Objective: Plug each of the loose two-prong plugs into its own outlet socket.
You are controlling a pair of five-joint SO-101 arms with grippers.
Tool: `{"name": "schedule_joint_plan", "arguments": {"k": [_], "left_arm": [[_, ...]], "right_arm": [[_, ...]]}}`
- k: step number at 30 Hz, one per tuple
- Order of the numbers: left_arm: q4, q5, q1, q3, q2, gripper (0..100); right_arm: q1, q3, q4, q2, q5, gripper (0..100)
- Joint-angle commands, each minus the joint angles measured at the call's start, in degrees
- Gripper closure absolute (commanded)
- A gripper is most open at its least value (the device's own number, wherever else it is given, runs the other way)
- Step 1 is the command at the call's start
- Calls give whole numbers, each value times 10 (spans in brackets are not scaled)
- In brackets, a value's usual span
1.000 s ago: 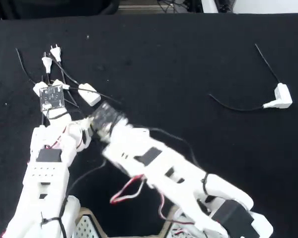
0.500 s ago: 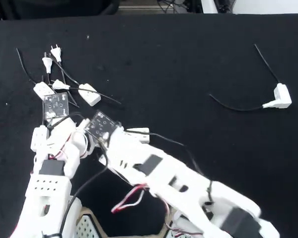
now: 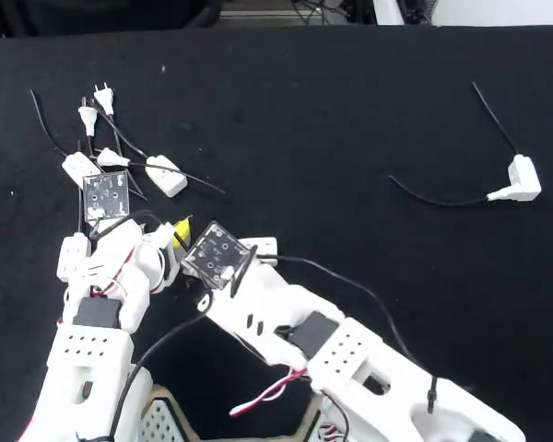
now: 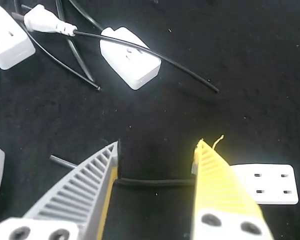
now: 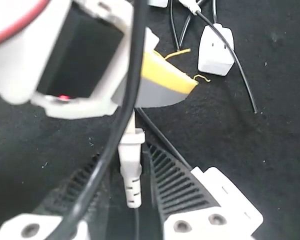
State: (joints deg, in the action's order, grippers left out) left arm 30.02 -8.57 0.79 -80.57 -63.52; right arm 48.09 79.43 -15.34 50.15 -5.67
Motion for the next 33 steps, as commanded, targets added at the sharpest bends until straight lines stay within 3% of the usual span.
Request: {"name": "schedule_joint_plan", "arguments": {"k": [1, 7, 14, 21, 33], "left_arm": [[-5, 2, -5, 5, -4, 758], [-5, 2, -5, 5, -4, 758], [-5, 2, -5, 5, -4, 758], [-5, 2, -4, 5, -4, 758], [-5, 2, 0, 4, -4, 758]], "right_arm": [[-18, -8, 15, 42, 7, 988], [-19, -7, 14, 68, 61, 988], [-20, 14, 14, 124, 62, 988], [-20, 21, 8, 195, 25, 988], [-25, 17, -34, 165, -7, 988]]}}
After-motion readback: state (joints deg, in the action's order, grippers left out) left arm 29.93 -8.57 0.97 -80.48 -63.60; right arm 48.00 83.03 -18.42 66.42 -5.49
